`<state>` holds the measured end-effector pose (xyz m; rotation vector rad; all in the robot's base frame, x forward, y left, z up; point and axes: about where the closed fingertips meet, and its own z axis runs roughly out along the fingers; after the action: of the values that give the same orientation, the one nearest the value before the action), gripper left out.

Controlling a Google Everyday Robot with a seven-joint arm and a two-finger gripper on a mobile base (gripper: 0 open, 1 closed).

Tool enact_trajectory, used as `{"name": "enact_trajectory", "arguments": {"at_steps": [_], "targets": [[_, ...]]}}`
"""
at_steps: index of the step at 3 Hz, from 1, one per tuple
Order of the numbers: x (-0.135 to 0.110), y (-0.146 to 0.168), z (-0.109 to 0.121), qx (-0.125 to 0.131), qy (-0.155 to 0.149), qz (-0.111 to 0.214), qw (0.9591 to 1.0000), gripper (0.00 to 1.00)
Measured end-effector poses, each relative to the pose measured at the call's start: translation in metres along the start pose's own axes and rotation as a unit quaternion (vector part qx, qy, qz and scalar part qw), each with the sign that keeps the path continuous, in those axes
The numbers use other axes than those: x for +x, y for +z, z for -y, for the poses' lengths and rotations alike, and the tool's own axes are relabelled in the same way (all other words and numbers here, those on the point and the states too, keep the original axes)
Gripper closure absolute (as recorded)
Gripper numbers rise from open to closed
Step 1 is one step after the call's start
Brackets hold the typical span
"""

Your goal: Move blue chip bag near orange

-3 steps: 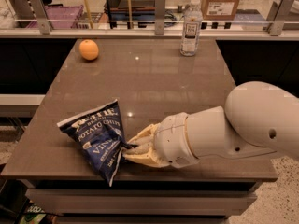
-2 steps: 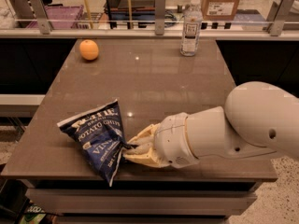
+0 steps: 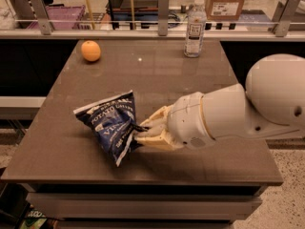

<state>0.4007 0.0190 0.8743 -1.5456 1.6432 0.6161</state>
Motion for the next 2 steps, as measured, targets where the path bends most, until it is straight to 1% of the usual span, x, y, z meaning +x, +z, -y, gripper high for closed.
{"name": "enact_trajectory", "arguments": {"at_steps": [2], "targets": [[-0.020, -0.027, 0.044, 0.028, -0.039, 0.015, 0.9987, 1.00]]}}
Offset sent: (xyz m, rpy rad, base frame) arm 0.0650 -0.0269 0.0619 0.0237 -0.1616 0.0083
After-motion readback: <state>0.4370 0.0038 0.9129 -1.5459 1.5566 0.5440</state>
